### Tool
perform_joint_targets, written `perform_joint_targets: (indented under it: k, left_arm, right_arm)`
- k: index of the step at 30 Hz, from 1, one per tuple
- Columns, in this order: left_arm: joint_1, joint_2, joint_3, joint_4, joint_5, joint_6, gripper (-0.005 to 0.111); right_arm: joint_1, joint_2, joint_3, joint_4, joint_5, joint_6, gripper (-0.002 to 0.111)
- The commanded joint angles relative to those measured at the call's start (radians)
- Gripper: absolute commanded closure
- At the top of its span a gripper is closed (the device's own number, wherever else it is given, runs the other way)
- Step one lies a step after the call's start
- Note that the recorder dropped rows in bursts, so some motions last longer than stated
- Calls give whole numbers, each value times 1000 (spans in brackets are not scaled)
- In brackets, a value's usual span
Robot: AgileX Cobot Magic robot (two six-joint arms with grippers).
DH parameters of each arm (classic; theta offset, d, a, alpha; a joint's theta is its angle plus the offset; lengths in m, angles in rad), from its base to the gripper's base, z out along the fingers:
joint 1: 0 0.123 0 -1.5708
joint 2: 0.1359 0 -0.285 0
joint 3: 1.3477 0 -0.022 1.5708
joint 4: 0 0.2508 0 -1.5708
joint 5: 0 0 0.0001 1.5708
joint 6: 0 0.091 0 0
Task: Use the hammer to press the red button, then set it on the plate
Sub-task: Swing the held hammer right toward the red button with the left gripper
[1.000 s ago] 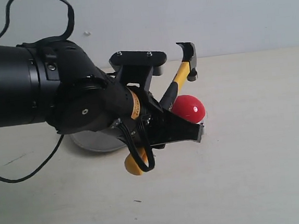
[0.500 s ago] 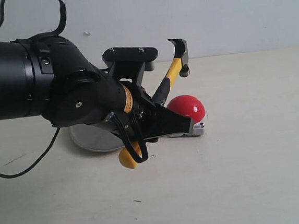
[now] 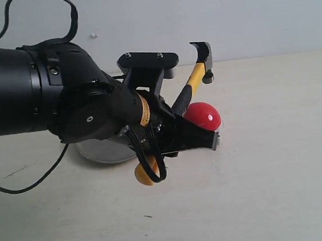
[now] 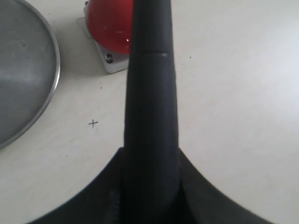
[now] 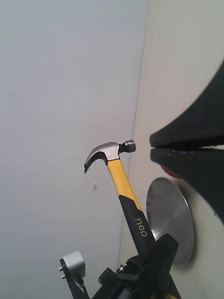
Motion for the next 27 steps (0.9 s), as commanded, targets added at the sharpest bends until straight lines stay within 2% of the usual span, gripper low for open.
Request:
perform_joint_targets:
  k: [1, 23, 27]
  left_arm:
    - [0, -17, 25, 29, -135, -18, 107]
    - [0, -19, 41, 78, -104, -18, 107]
    - [0, -31, 81, 91, -150, -18, 107]
  right_arm:
    - [1, 5, 5, 0, 1, -6, 108]
    - [1, 5, 5, 0, -1, -6, 108]
    - [1, 5, 5, 0, -1, -6, 108]
